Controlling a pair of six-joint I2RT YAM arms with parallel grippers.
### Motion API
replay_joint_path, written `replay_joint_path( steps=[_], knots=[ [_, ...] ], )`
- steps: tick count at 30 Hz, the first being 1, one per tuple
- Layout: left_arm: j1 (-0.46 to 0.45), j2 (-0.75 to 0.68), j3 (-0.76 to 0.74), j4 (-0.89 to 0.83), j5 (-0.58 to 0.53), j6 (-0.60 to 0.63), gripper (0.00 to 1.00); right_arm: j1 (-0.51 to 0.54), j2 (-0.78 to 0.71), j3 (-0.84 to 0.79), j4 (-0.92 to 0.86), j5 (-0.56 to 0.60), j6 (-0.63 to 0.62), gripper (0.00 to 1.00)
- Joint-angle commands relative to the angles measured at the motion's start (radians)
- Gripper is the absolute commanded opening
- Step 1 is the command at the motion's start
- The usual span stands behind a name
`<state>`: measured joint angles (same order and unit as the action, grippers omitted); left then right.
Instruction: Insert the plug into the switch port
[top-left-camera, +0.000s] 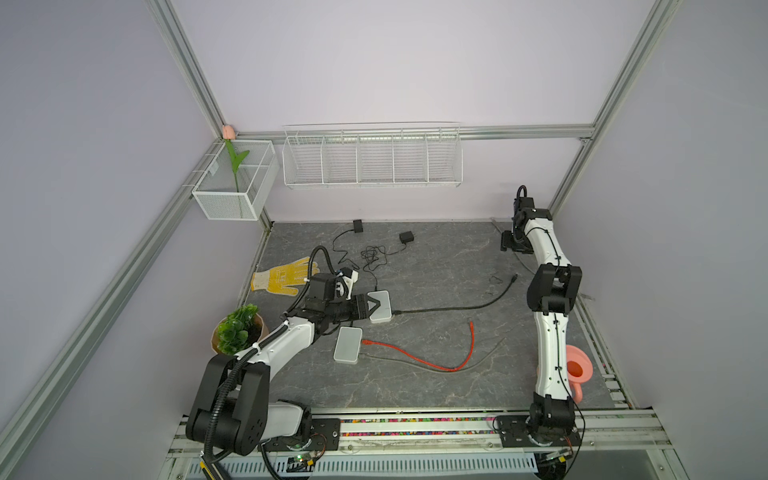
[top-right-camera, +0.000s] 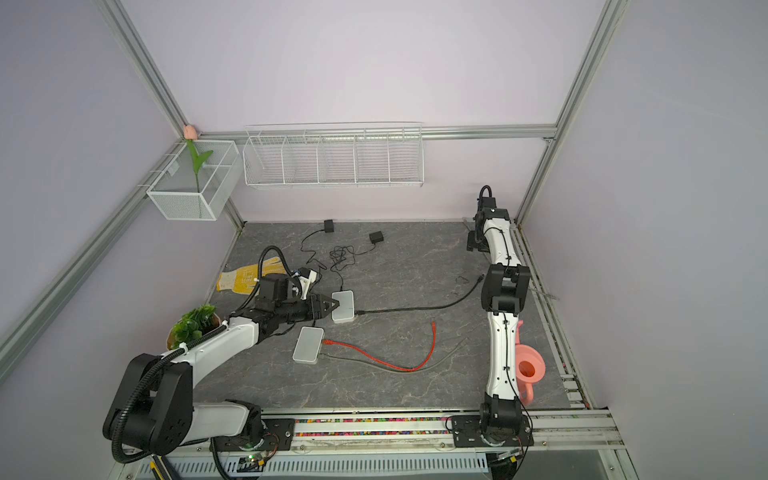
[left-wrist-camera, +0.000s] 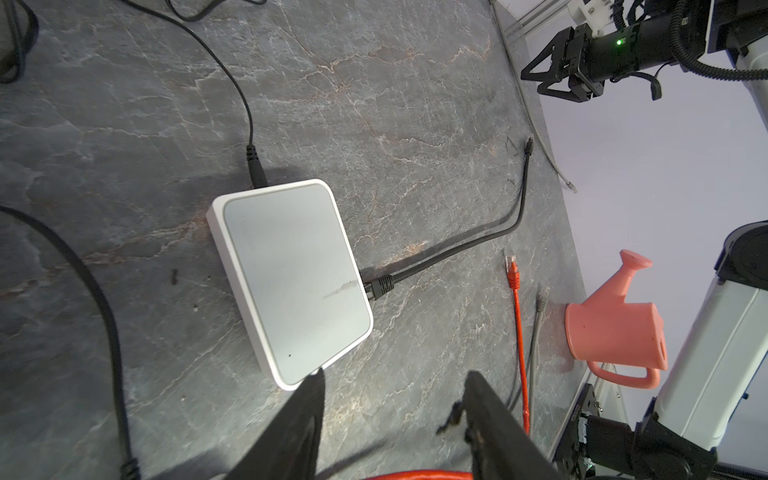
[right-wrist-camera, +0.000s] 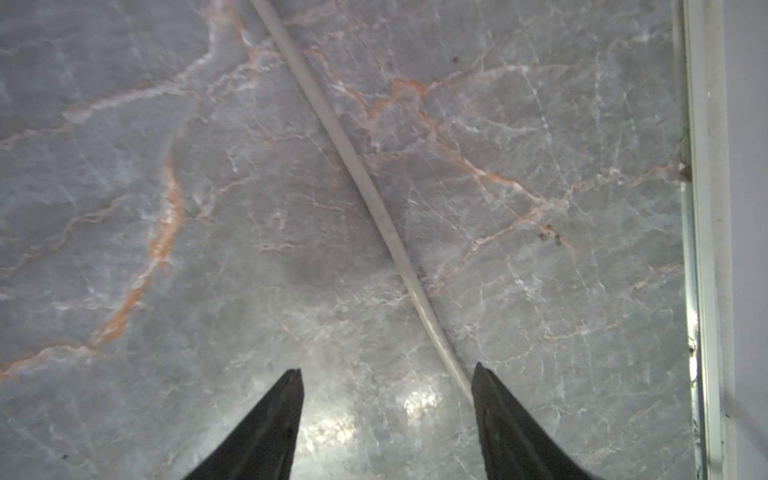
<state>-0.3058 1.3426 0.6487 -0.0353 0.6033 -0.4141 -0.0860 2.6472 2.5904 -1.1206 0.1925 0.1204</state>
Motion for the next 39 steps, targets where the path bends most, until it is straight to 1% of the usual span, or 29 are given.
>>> replay_joint_path(
  steps=[1, 3, 4, 7, 10, 12, 13, 20, 22, 23, 25, 27, 28, 31, 32, 33, 35, 36, 37, 38, 39],
  knots=[
    [0.008, -0.007, 0.008, 0.006, 0.010, 0.008, 0.54, -0.027, -0.002, 0.049, -0.126, -0.029, -0.001, 0.66],
    [0.007, -0.007, 0.008, 0.008, 0.006, 0.006, 0.54, -0.034, -0.026, 0.012, -0.134, -0.072, -0.002, 0.64],
    [0.007, -0.007, 0.008, 0.008, 0.007, 0.005, 0.54, -0.038, -0.034, -0.004, -0.137, -0.074, -0.001, 0.64],
    [0.008, -0.011, 0.009, 0.002, 0.007, 0.004, 0.54, -0.061, -0.027, 0.017, -0.209, -0.076, 0.019, 0.63],
    [0.008, -0.012, 0.011, 0.000, 0.007, 0.003, 0.54, -0.087, -0.026, 0.024, -0.259, -0.117, 0.003, 0.60],
    [0.008, -0.009, 0.017, 0.000, 0.010, 0.001, 0.54, -0.103, -0.013, 0.038, -0.294, -0.131, -0.012, 0.59],
    [0.008, -0.007, 0.020, 0.000, 0.013, 0.001, 0.54, -0.111, -0.005, 0.052, -0.317, -0.127, -0.018, 0.60],
    [0.008, -0.011, 0.032, -0.009, 0.024, -0.006, 0.54, -0.175, -0.011, 0.037, -0.329, -0.112, -0.074, 0.63],
    [0.008, -0.012, 0.031, -0.009, 0.025, -0.010, 0.54, -0.183, -0.020, 0.024, -0.331, -0.082, -0.087, 0.63],
    [0.008, -0.011, 0.028, -0.006, 0.027, -0.012, 0.54, -0.187, -0.028, 0.009, -0.329, -0.076, -0.082, 0.62],
    [0.008, -0.009, 0.028, -0.002, 0.027, -0.015, 0.54, -0.189, -0.056, -0.017, -0.329, -0.102, -0.060, 0.57],
    [0.008, -0.001, 0.027, 0.005, 0.028, -0.015, 0.54, -0.182, -0.122, -0.096, -0.266, -0.154, -0.024, 0.52],
    [0.008, 0.001, 0.028, 0.009, 0.030, -0.016, 0.54, -0.178, -0.156, -0.137, -0.231, -0.173, -0.011, 0.52],
    [0.008, 0.010, 0.022, 0.016, 0.031, -0.021, 0.54, -0.171, -0.266, -0.249, -0.135, -0.124, 0.071, 0.57],
    [0.008, 0.009, 0.017, 0.021, 0.032, -0.024, 0.53, -0.177, -0.309, -0.300, -0.089, -0.122, 0.105, 0.62],
    [0.008, 0.006, 0.014, 0.024, 0.032, -0.025, 0.53, -0.189, -0.351, -0.361, -0.035, -0.145, 0.146, 0.65],
    [0.008, 0.001, 0.010, 0.026, 0.030, -0.027, 0.53, -0.222, -0.430, -0.491, 0.084, -0.227, 0.242, 0.66],
    [0.008, 0.000, 0.007, 0.031, 0.030, -0.026, 0.53, -0.238, -0.469, -0.569, 0.169, -0.292, 0.291, 0.66],
    [0.008, 0.000, 0.005, 0.035, 0.027, -0.029, 0.53, -0.243, -0.492, -0.634, 0.277, -0.361, 0.332, 0.66],
    [0.008, 0.000, 0.002, 0.042, 0.027, -0.031, 0.53, -0.244, -0.509, -0.695, 0.366, -0.455, 0.379, 0.66],
    [0.008, 0.005, 0.002, 0.047, 0.029, -0.031, 0.53, -0.238, -0.507, -0.724, 0.428, -0.547, 0.410, 0.63]
  ],
)
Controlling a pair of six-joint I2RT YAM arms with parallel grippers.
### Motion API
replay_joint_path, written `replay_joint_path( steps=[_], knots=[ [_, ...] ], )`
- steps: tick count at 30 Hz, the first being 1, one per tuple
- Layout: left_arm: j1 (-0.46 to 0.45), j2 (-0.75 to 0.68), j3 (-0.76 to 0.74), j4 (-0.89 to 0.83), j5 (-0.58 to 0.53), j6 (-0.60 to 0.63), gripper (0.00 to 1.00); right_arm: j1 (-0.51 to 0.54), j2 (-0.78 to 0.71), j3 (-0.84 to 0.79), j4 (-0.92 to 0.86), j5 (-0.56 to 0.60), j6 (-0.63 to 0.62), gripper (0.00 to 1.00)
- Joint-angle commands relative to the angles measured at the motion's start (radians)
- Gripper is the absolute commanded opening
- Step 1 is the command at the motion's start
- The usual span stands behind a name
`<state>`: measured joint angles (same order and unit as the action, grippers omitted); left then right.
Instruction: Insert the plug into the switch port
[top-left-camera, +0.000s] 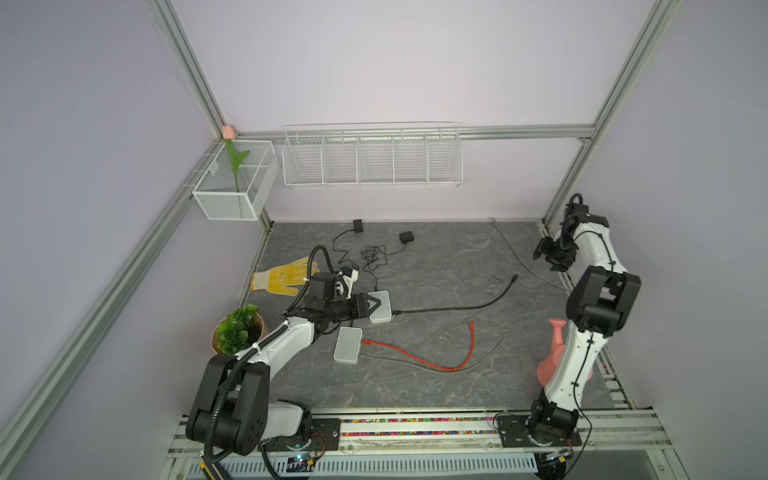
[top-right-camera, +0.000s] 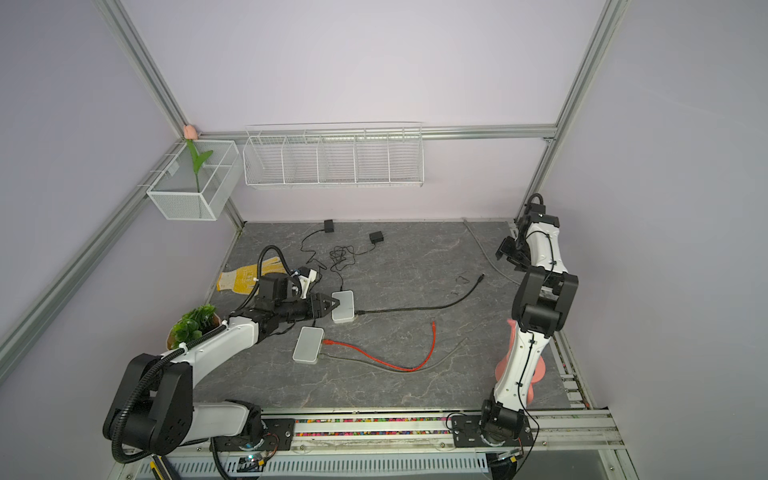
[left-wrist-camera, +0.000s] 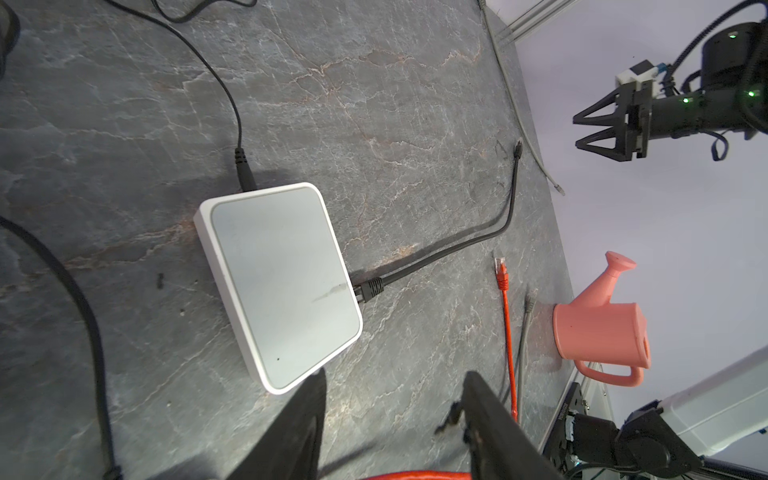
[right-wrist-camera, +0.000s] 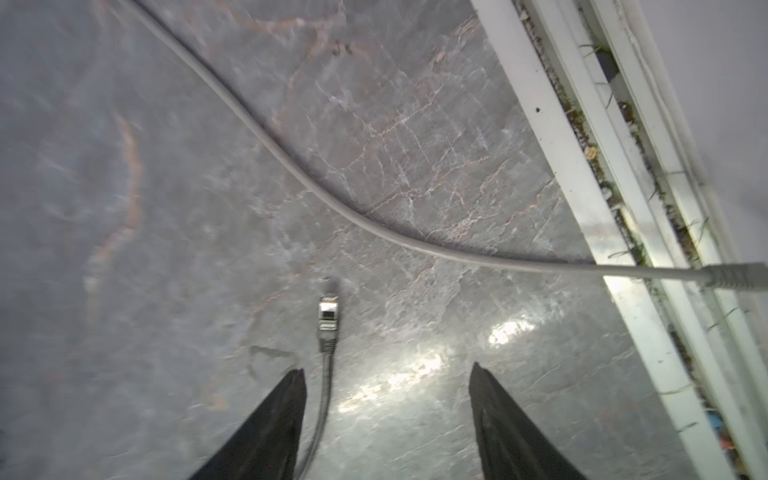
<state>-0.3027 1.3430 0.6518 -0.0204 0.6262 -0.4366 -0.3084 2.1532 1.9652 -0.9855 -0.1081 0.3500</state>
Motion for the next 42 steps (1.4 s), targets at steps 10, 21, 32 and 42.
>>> replay_joint_path(
  steps=[10, 21, 32, 42],
  knots=[
    [0.005, 0.015, -0.026, 0.083, 0.019, -0.025, 0.52, 0.174, -0.025, -0.165, 0.537, -0.054, 0.365, 0.31],
    [0.005, 0.023, -0.050, 0.129, 0.042, -0.038, 0.52, 0.225, 0.095, -0.223, 0.778, 0.237, 0.576, 0.31],
    [0.005, 0.042, -0.069, 0.173, 0.056, -0.060, 0.52, 0.194, 0.197, -0.032, 0.549, 0.335, 0.544, 0.42],
    [0.005, 0.063, -0.064, 0.203, 0.072, -0.088, 0.51, 0.152, 0.321, 0.144, 0.368, 0.269, 0.506, 0.43]
  ],
)
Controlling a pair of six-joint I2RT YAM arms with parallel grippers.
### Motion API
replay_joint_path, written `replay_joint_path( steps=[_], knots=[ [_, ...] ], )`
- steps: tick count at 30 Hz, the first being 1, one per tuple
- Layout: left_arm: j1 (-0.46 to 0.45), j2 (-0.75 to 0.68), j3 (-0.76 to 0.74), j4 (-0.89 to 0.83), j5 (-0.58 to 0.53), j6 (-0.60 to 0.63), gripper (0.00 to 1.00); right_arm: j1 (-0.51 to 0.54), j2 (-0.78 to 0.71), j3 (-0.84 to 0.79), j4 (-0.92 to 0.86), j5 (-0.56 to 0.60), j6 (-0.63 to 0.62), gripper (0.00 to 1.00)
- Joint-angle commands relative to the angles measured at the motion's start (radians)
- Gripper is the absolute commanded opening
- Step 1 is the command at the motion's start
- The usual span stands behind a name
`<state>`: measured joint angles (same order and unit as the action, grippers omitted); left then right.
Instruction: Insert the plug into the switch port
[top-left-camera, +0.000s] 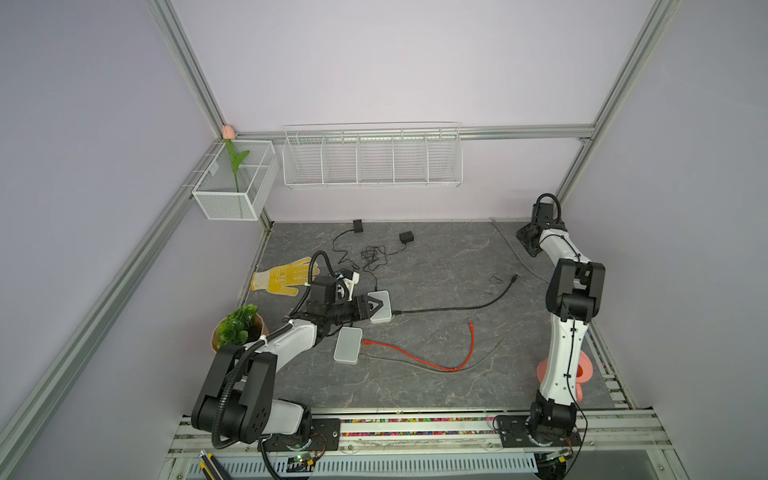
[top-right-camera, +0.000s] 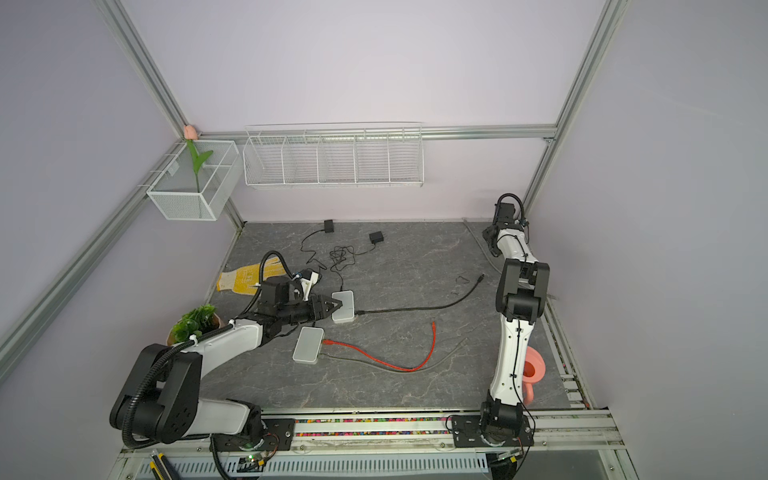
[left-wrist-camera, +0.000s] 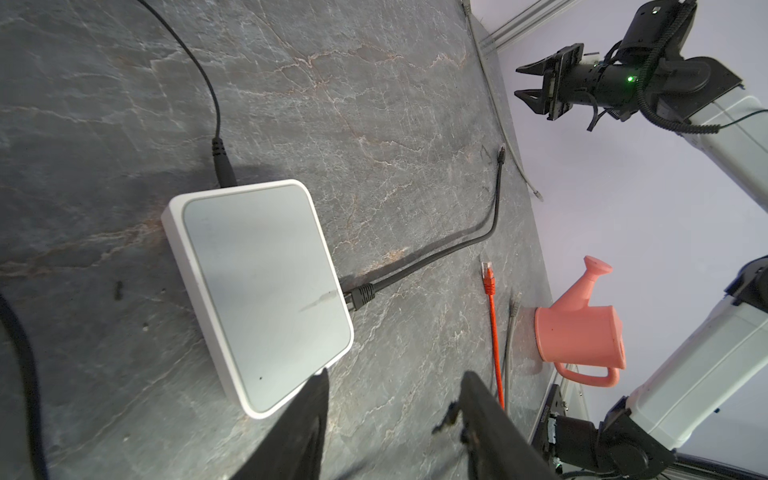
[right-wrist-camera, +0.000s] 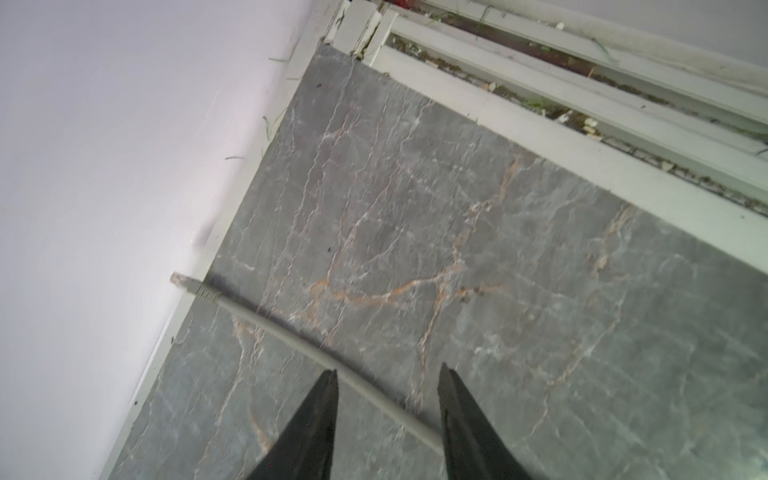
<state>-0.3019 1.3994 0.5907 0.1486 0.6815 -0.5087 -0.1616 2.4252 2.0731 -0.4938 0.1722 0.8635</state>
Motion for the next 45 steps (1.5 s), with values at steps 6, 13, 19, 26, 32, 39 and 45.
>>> replay_joint_path(
  steps=[6, 13, 19, 26, 32, 39, 45],
  knots=[
    [0.005, -0.014, -0.006, 0.011, 0.009, -0.010, 0.51, 0.003, 0.077, 0.047, -0.145, -0.053, 0.001, 0.42],
    [0.004, -0.031, -0.017, 0.003, 0.006, -0.008, 0.51, 0.022, 0.085, -0.018, -0.106, -0.170, 0.019, 0.39],
    [0.004, -0.069, -0.029, -0.008, -0.005, -0.007, 0.51, 0.079, 0.028, -0.168, -0.025, -0.270, -0.016, 0.37],
    [0.004, -0.112, -0.031, -0.020, -0.017, -0.008, 0.50, 0.181, -0.100, -0.421, 0.081, -0.394, -0.075, 0.37],
    [0.004, -0.155, -0.038, -0.043, -0.034, -0.001, 0.50, 0.277, -0.221, -0.507, 0.052, -0.414, -0.168, 0.35],
    [0.004, -0.166, -0.028, -0.054, -0.032, 0.000, 0.51, 0.332, -0.247, -0.354, -0.059, -0.403, -0.443, 0.46],
    [0.004, -0.194, -0.008, -0.096, -0.044, 0.012, 0.51, 0.462, -0.160, -0.133, -0.249, -0.312, -0.867, 0.59]
  ],
)
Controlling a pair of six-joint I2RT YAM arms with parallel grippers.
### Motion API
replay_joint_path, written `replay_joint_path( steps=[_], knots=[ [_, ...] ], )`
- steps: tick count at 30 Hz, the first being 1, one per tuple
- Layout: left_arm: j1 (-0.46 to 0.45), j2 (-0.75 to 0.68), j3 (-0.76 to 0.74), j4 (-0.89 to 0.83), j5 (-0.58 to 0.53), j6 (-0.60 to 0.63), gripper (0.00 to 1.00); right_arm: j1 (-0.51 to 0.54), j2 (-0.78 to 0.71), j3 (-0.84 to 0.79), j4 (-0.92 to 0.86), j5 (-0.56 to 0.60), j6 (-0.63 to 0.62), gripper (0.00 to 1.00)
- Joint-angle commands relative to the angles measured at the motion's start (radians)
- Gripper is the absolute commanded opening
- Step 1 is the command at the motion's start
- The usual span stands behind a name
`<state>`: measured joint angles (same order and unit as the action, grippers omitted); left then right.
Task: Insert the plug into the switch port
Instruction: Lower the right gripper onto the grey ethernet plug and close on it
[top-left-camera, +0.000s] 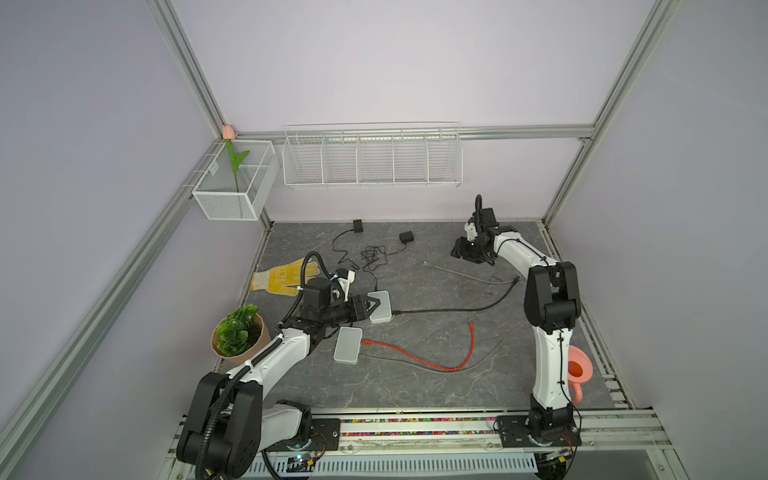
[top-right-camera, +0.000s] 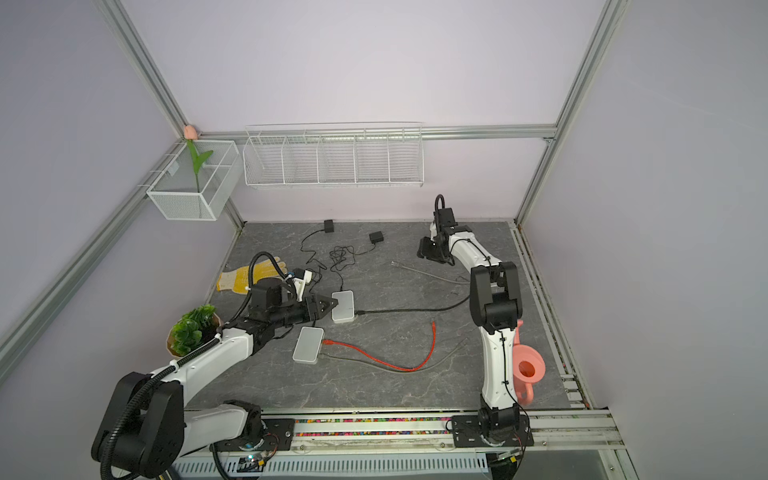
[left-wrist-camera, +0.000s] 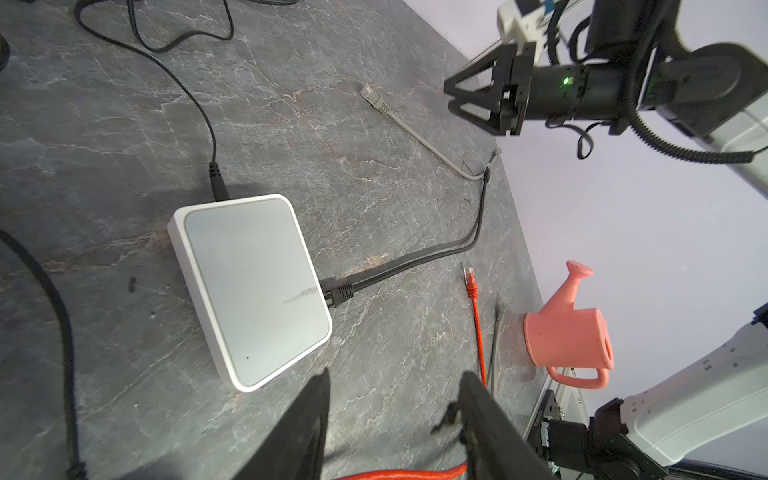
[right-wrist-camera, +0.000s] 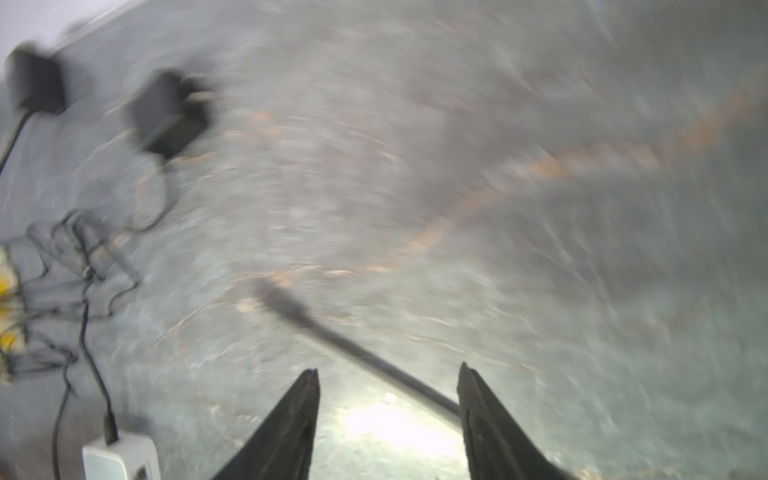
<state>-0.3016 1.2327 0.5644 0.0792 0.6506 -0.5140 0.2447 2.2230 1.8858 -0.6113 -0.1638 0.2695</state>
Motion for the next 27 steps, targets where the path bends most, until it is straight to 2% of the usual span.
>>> replay_joint_path(
  steps=[1, 4, 7, 11, 19, 22, 25, 27],
  knots=[
    [0.005, -0.034, 0.020, -0.035, -0.017, 0.021, 0.51, 0.065, 0.060, 0.085, -0.161, 0.007, -0.337, 0.60],
    [0.004, -0.049, 0.021, -0.055, -0.026, 0.030, 0.51, 0.086, 0.127, 0.188, -0.248, -0.001, -0.464, 0.60],
    [0.004, -0.053, 0.023, -0.068, -0.029, 0.034, 0.51, 0.095, 0.200, 0.310, -0.336, 0.034, -0.523, 0.60],
    [0.004, -0.070, 0.017, -0.079, -0.035, 0.034, 0.51, 0.102, 0.254, 0.383, -0.382, 0.094, -0.555, 0.61],
    [0.004, -0.108, 0.007, -0.107, -0.066, 0.039, 0.51, 0.122, 0.359, 0.499, -0.490, 0.075, -0.624, 0.59],
    [0.005, -0.117, 0.006, -0.107, -0.069, 0.035, 0.51, 0.132, 0.389, 0.519, -0.512, 0.097, -0.633, 0.52],
    [0.005, -0.125, 0.010, -0.110, -0.071, 0.033, 0.51, 0.140, 0.415, 0.538, -0.541, 0.109, -0.633, 0.36],
    [0.006, -0.136, 0.014, -0.115, -0.075, 0.034, 0.51, 0.153, 0.416, 0.525, -0.542, 0.125, -0.624, 0.32]
  ],
)
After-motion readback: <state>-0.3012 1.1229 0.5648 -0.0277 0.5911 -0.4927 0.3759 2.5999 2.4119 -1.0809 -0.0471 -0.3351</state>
